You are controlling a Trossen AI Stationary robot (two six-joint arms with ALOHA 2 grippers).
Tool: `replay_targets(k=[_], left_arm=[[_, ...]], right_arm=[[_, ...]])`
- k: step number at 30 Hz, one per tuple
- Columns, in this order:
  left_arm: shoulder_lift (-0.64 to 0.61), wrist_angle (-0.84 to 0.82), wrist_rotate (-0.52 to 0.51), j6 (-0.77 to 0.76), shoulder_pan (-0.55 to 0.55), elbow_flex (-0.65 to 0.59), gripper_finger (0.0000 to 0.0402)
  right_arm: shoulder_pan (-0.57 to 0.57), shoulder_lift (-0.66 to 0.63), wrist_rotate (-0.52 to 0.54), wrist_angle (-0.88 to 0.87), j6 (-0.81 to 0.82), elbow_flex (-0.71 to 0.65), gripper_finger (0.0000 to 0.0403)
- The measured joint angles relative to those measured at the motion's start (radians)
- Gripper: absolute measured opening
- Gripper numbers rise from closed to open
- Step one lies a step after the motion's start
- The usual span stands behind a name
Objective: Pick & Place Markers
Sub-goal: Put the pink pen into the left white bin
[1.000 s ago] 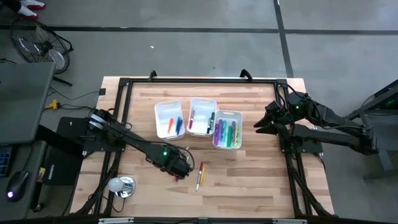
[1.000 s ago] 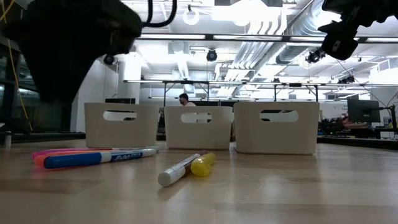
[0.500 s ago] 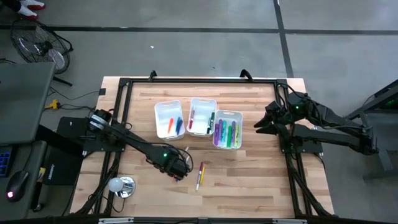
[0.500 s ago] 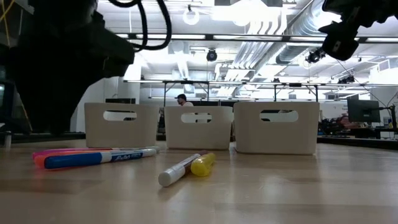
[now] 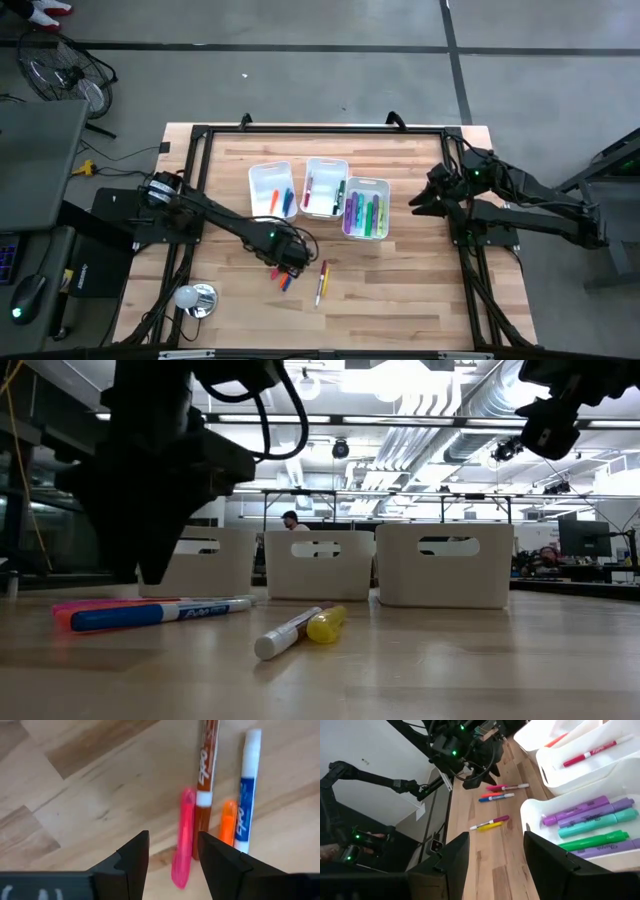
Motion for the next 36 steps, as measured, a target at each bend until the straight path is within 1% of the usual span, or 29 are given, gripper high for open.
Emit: replay_targets(k=[4,10,16,19,22,30,35,36], left_arm=[[0.027,-0.004,0.002,0.005,0.001,0.0,0.0163],[0.073,0.024,0.064,0.027,0.0,0.002,0.0163],[0.074,0.024,0.079,0.019,0.0,0.002,0.0163],[0.075,0.018,0.113,-0.034,0.002,0.002,0.0163],[0.075,0.016,0.106,-0.059,-0.011,0.002,0.0163],[0.075,0.008,0.105,-0.008,-0.031,0.002,0.0163],[0.076,-0.013,0.13,-0.003,-0.044,0.002,0.0163],[0.076,-0.022,0.15,0.005,-0.048,0.001,0.0163]], right_arm=[[0.0,0.0,-0.002,-0.015,0.0,0.0,0.0176],[0.0,0.0,-0.003,-0.022,0.0,0.0,0.0176],[0.0,0.0,-0.003,-0.023,0.0,0.0,0.0176],[0.0,0.0,-0.003,-0.028,0.0,0.0,0.0176],[0.0,0.0,-0.003,-0.033,-0.002,0.0,0.0176],[0.001,0.0,-0.003,-0.038,-0.008,0.0,0.0176],[0.002,0.0,-0.003,-0.046,-0.008,0.0,0.0176],[0.002,0.0,-0.003,-0.048,-0.008,0.0,0.0176]])
